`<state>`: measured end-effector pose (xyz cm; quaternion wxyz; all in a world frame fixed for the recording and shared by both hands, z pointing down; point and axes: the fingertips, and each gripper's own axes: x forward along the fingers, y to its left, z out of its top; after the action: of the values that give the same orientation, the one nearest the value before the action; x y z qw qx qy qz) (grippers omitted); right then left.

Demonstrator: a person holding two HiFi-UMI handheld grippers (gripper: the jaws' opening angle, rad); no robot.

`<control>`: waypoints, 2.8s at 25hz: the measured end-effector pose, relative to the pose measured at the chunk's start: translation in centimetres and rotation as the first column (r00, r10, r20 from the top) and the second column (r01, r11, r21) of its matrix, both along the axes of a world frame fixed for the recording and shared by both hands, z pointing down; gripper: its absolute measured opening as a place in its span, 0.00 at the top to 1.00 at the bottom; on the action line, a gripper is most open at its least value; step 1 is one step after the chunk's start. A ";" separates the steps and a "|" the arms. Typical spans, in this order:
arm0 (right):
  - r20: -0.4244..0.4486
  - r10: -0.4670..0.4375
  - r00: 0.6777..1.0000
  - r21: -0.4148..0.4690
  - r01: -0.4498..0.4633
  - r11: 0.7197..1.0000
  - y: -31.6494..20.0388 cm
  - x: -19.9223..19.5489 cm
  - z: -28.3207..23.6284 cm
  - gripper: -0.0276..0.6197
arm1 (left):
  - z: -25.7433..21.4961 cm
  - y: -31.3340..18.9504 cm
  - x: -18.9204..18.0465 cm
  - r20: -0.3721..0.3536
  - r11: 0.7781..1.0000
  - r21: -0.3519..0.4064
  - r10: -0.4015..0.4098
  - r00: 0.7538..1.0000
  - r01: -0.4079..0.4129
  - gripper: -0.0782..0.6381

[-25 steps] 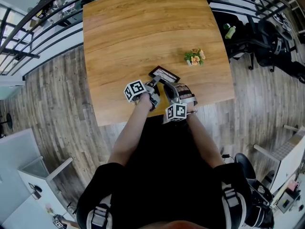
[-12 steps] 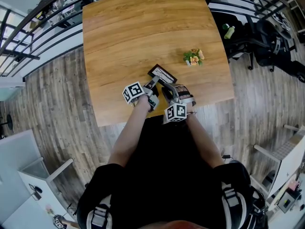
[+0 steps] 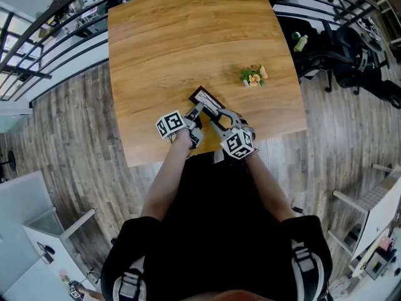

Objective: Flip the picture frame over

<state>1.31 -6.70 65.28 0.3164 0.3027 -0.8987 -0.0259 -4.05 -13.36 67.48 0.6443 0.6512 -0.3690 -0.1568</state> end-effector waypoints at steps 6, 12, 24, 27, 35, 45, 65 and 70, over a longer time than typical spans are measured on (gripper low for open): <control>0.184 0.089 0.979 -0.130 -0.065 0.989 -1.4 0.7 -1.3 0.69 | -0.7 0.7 -0.4 0.080 0.993 0.064 0.090 0.993 -0.096 0.78; 0.355 0.217 0.909 -0.375 -0.074 0.924 -2.7 2.1 0.9 0.71 | -1.4 1.0 -1.2 0.108 0.981 0.113 0.143 0.984 -0.155 0.78; 0.439 0.250 0.863 -0.542 0.033 0.840 -3.4 2.0 2.8 0.70 | -4.3 2.3 -1.3 0.039 0.941 0.219 0.255 0.966 -0.257 0.78; 0.451 0.270 0.850 -0.568 0.040 0.822 -3.6 2.0 3.0 0.69 | -4.4 3.1 -1.4 0.045 0.929 0.223 0.294 0.955 -0.296 0.78; 0.535 0.319 0.782 -0.668 0.161 0.727 -2.3 1.5 3.3 0.71 | -5.6 4.1 -1.3 -0.007 0.907 0.243 0.356 0.934 -0.344 0.78; 0.584 0.341 0.736 -0.719 0.276 0.637 -0.2 1.6 2.8 0.79 | -6.5 5.2 -1.2 -0.069 0.865 0.317 0.429 0.900 -0.388 0.78; 0.497 0.406 0.767 -0.724 0.109 0.681 -0.3 3.1 4.3 0.82 | -2.8 4.9 -1.3 0.037 0.889 0.224 0.402 0.915 -0.399 0.78; 0.473 0.432 0.768 -0.719 0.053 0.693 -0.4 3.3 4.4 0.82 | -2.6 4.6 -1.0 0.068 0.884 0.220 0.407 0.911 -0.411 0.78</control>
<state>4.64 -7.07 69.68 0.0993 0.2488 -0.8528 0.4484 -5.02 -8.80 64.87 0.5794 0.7860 -0.2093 -0.0525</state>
